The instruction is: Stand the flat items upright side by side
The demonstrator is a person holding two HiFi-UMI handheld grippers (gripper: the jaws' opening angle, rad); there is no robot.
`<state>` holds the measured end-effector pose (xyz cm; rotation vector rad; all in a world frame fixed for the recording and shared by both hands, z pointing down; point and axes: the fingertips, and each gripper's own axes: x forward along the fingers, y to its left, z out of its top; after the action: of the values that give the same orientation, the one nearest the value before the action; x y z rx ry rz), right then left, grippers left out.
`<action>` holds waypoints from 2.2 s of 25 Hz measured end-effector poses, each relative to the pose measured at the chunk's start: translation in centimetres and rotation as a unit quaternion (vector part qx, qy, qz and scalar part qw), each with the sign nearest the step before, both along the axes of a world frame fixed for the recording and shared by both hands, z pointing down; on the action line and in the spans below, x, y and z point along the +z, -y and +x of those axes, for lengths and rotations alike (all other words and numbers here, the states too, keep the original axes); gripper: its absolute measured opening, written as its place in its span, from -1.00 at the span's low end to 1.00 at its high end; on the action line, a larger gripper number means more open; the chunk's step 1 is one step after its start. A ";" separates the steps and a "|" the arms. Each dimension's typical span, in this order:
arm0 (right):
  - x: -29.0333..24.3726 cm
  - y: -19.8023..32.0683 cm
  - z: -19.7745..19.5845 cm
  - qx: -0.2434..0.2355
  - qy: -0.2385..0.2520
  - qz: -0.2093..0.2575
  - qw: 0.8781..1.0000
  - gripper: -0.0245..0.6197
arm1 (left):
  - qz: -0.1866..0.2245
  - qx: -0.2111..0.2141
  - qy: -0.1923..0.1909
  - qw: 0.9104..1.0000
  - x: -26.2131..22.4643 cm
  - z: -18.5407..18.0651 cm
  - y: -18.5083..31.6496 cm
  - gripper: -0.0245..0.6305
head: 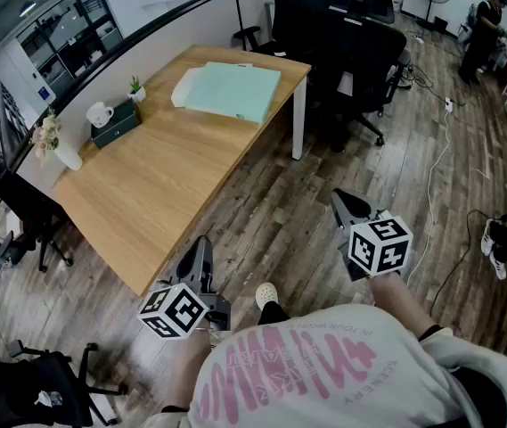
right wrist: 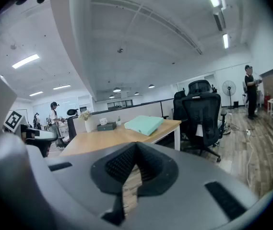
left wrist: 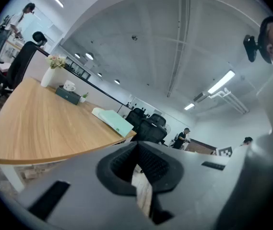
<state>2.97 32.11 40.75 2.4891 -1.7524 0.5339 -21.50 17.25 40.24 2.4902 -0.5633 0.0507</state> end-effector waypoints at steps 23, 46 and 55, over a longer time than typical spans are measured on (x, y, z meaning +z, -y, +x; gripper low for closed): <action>-1.3 14.8 9.7 0.048 0.034 0.030 0.998 -0.93 | 0.040 0.001 -0.004 0.999 -2.3 9.5 16.9 -0.92; 3.4 27.7 25.5 -0.015 0.090 -0.013 0.996 -0.93 | -0.012 -0.080 0.016 0.997 1.1 23.7 26.8 -0.92; 1.0 33.8 33.6 -0.095 0.071 0.006 0.993 -0.92 | -0.014 -0.166 -0.010 0.986 0.2 29.3 29.0 -0.92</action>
<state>36.60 -1.68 41.73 2.3094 -2.0219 0.7021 7.82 -11.75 40.46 2.3357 -0.9526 -0.0956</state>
